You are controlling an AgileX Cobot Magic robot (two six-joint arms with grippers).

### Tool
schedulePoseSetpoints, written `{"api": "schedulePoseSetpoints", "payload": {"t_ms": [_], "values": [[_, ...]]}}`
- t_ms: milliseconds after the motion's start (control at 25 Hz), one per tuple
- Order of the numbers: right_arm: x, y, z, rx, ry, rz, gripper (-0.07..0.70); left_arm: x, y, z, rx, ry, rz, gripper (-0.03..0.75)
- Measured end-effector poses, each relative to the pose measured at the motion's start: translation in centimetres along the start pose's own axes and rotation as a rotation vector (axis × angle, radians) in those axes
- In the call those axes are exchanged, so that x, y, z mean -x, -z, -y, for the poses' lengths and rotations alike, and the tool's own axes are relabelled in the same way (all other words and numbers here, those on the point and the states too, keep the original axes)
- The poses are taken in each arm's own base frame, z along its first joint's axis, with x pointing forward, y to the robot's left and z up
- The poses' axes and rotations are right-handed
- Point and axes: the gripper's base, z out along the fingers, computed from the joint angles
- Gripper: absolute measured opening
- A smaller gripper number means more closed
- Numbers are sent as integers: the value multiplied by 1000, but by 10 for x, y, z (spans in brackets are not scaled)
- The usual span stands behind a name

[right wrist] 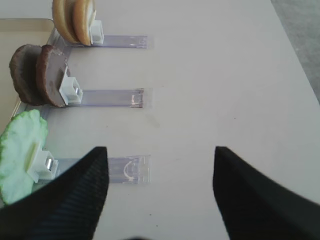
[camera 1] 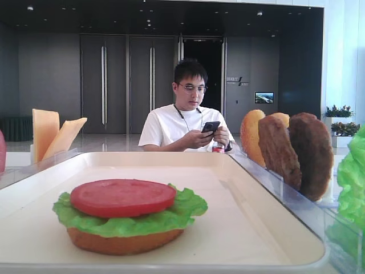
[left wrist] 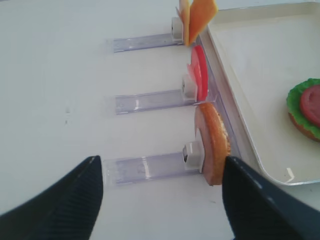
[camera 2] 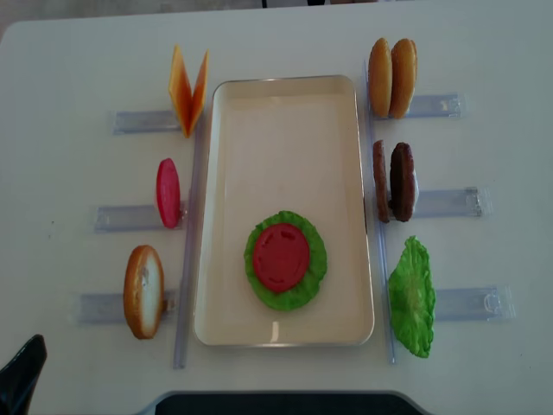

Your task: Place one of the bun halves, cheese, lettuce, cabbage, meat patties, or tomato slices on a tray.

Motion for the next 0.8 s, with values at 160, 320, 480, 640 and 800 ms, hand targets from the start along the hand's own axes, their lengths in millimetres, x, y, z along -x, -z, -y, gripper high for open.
{"api": "schedulePoseSetpoints", "payload": {"t_ms": [160,320,480,640,800], "values": [[0,0,0,0,0,0,461,0,0,-1,7,12,0,566],[0,0,0,0,0,0,461,0,0,-1,9,12,-1,566],[0,0,0,0,0,0,461,0,0,-1,10,12,-1,566],[0,0,0,0,0,0,461,0,0,-1,10,12,-1,566],[0,0,0,0,0,0,461,0,0,-1,10,12,-1,566]]}}
